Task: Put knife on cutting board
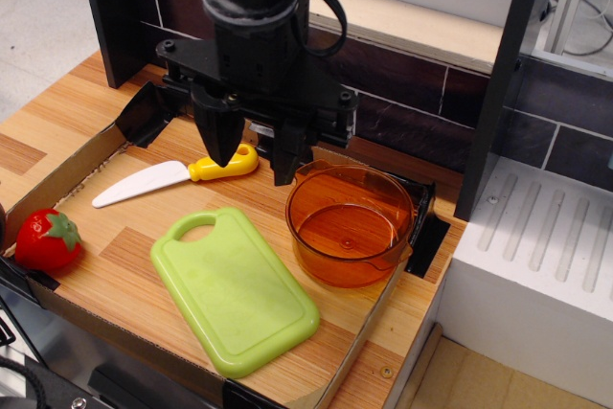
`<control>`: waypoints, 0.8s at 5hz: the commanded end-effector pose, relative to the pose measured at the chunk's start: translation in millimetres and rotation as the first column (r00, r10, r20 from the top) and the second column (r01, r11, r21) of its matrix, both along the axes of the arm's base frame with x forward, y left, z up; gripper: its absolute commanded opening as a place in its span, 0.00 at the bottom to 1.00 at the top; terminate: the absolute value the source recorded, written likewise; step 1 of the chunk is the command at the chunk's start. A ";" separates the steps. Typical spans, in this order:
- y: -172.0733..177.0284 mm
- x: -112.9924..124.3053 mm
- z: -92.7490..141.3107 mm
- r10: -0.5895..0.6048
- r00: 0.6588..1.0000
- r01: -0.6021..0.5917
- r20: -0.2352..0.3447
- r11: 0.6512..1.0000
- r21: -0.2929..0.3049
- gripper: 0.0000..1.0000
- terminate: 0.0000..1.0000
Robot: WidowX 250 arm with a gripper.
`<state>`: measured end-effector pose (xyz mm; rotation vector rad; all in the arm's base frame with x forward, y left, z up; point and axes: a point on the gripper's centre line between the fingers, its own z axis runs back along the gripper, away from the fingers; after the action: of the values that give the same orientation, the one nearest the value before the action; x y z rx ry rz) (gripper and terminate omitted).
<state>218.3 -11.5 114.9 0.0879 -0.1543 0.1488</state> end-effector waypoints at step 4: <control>-3.2 15.0 -3.3 -0.169 0.985 0.169 0.023 0.986 0.007 1.00 0.00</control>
<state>229.3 -14.0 105.1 0.0777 -0.1562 -0.0291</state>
